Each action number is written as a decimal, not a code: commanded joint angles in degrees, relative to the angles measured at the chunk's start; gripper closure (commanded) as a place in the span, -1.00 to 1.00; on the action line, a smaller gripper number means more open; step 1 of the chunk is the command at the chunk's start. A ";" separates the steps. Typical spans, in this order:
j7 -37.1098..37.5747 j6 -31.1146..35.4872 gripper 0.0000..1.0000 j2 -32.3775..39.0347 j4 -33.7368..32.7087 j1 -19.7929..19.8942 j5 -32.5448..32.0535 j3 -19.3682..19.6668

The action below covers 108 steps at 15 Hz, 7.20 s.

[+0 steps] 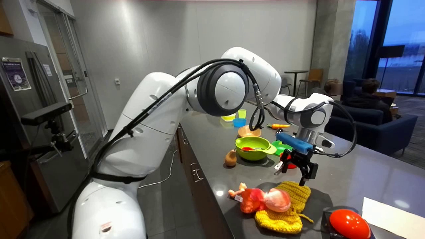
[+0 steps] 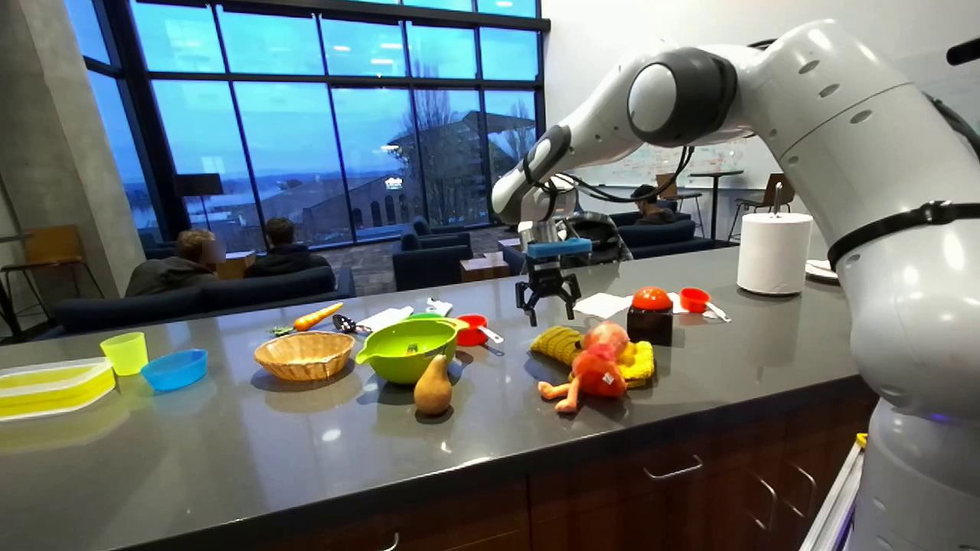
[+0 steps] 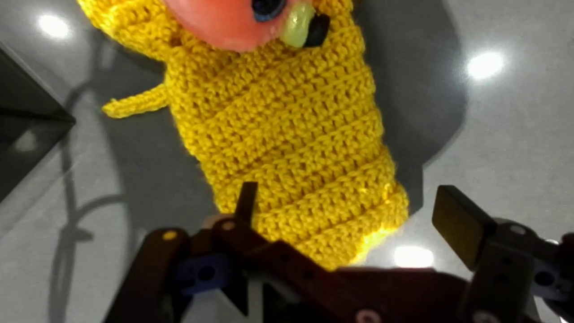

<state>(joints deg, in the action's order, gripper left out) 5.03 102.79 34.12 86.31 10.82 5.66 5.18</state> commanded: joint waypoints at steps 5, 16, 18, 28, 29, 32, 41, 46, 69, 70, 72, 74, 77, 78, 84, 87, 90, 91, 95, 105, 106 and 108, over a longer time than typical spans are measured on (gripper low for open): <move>-2.27 -4.81 -1.00 5.25 -7.98 0.16 -0.41 0.14; -6.52 -5.64 -1.00 10.00 -13.26 1.93 0.25 -0.30; -7.08 -5.58 -1.00 10.54 -13.49 2.27 0.51 -0.45; -7.58 -5.62 0.44 11.23 -13.82 2.63 0.56 -0.53; -7.46 -5.70 0.58 11.16 -13.91 2.47 0.33 -0.46; -7.09 -5.83 0.96 10.53 -13.61 2.03 -0.17 -0.26; -4.37 -6.18 0.94 3.41 -7.89 1.47 -0.47 0.83; -1.09 -7.64 0.94 -3.39 -2.43 1.57 0.15 1.87; 14.43 3.57 0.94 -32.01 36.67 2.01 9.03 7.11; 15.04 3.52 0.94 -32.56 37.66 2.30 9.35 7.62; 15.53 3.64 0.94 -33.19 39.72 3.14 11.62 8.77; 15.21 4.24 0.94 -33.20 41.83 4.03 14.59 9.97; 14.72 5.29 0.94 -32.31 44.08 5.39 18.77 11.44; 14.71 5.64 0.94 -32.06 44.81 5.82 20.29 11.87; 13.55 6.96 0.94 -30.06 48.34 7.70 29.31 13.52; 12.27 7.47 0.94 -28.66 49.41 8.05 33.31 13.79; 11.39 7.65 0.94 -27.65 49.50 7.92 35.49 13.73; 11.35 7.68 0.94 -27.46 49.34 7.83 35.58 13.71; 12.06 7.64 0.16 -27.56 48.73 7.50 34.51 13.61; 13.48 9.06 -1.00 -28.86 46.54 6.50 30.53 12.84; 13.53 9.36 -1.00 -28.95 46.13 6.40 29.77 12.76; 13.78 9.76 -1.00 -29.24 45.01 6.15 27.87 12.60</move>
<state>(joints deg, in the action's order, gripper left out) 17.61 111.42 5.72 132.55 17.48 36.25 18.08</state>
